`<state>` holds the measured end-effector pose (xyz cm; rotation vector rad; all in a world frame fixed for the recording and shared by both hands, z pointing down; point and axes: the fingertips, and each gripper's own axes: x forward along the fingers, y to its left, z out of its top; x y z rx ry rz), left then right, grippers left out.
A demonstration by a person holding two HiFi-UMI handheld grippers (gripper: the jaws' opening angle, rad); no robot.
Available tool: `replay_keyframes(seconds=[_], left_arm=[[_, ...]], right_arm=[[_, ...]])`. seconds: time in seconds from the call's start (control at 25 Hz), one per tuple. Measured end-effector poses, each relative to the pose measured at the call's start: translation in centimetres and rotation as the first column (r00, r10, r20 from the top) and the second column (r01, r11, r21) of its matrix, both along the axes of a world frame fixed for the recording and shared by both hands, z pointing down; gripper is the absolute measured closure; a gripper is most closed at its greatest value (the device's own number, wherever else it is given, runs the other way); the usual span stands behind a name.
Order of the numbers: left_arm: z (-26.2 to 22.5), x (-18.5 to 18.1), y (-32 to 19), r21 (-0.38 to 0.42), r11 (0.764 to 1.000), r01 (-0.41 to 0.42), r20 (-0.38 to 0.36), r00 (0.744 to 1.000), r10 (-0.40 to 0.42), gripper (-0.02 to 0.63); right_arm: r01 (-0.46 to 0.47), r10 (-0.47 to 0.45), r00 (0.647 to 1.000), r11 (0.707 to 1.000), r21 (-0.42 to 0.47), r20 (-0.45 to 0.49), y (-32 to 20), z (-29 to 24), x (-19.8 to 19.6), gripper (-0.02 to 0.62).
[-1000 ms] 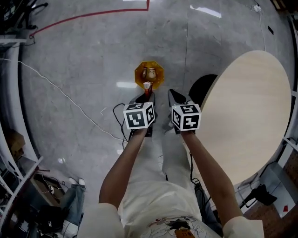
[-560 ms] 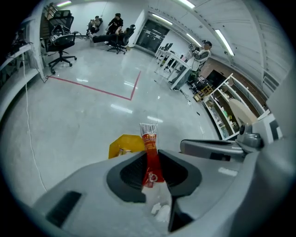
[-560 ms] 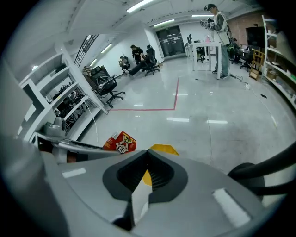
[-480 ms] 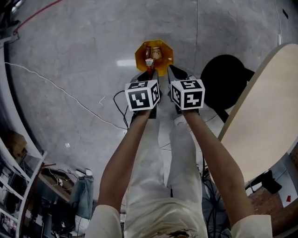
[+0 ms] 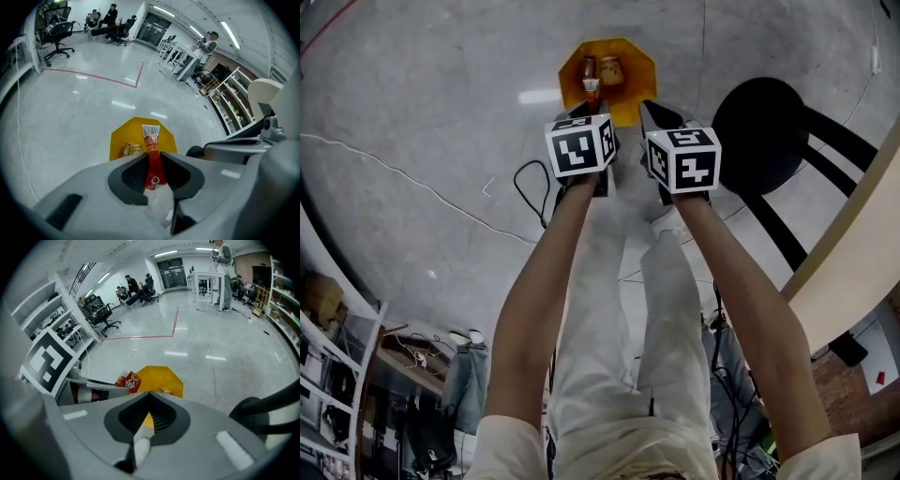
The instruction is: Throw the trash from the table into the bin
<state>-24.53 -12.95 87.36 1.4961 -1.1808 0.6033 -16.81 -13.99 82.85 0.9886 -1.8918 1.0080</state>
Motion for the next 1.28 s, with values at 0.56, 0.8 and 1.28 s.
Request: replay_keyframes(seconds=[0.56, 0.8, 1.28], left_arm=[[1.4, 2.0, -1.3, 0.023, 0.999, -0.033, -0.016, 0.999, 0.033, 0.416], [-1.6, 2.0, -0.5, 0.007, 0.999, -0.046, -0.01, 0.999, 0.046, 0.428], [-15.5, -0.2, 2.5, 0.056, 0.998, -0.024, 0.011, 1.0, 0.024, 0.598]], right_arm=[[0.026, -0.027, 1.0, 0.999, -0.038, -0.003, 1.9, -0.7, 0.1, 0.589], [0.013, -0.013, 1.0, 0.999, -0.034, -0.01, 1.7, -4.1, 0.7, 0.589], [-0.007, 0.006, 1.0, 1.0, 0.026, 0.017, 3.6, -18.8, -0.7, 0.589]])
